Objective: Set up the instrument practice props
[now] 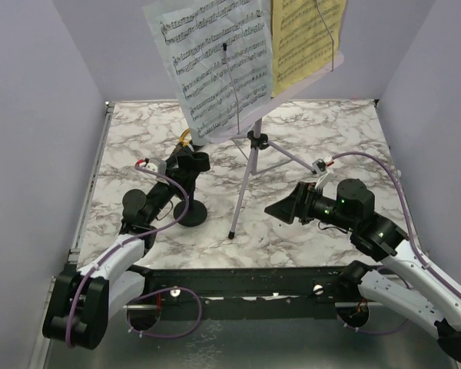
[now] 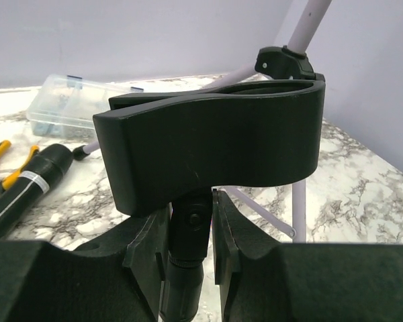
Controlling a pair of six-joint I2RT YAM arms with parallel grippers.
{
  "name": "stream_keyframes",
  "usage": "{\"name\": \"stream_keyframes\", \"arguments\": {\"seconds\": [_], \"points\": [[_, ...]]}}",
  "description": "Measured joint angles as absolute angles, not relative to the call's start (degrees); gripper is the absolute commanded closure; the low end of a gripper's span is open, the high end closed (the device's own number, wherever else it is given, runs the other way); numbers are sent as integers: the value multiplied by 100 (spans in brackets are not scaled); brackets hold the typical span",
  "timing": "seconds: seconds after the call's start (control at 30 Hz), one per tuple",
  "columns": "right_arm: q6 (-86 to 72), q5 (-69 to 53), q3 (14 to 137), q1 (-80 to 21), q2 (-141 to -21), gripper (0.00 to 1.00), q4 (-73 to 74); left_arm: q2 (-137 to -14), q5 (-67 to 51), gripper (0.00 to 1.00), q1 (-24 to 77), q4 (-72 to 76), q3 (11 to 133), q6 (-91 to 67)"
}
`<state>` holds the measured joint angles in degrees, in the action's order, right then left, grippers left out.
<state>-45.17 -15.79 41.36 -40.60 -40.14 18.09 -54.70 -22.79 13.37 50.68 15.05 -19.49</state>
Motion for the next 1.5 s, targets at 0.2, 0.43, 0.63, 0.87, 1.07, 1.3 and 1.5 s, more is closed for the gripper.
{"name": "stream_keyframes", "arguments": {"seconds": [0.2, 0.43, 0.63, 0.87, 1.07, 1.3, 1.5], "points": [[-4536, -1579, 4084, -4060, -3813, 16, 1800, -6296, -2543, 93, 1337, 6095, 1363, -2165], [-4206, -1769, 3896, -4062, -4200, 16, 1542, -6556, -3055, 94, 1352, 7129, 1313, -2759], [-3822, -2014, 3782, -4276, -5175, 16, 836, -4993, -3076, 94, 1365, 6969, 956, -2930], [-3006, -1535, 3750, -5649, -6580, 16, -1168, -3992, -3015, 94, 1404, 6521, 845, -2921], [-2032, -694, 3741, -6045, -8149, 16, -3111, -4230, -3013, 94, 1439, 6198, 845, -2939], [-996, -342, 3734, -6099, -9620, 17, -5723, -4235, -3011, 95, 1549, 6121, 843, -2954], [-563, -283, 4058, -6158, -10602, 30, -6775, -4311, -3013, 95, 1594, 6125, 843, -2993]]}}
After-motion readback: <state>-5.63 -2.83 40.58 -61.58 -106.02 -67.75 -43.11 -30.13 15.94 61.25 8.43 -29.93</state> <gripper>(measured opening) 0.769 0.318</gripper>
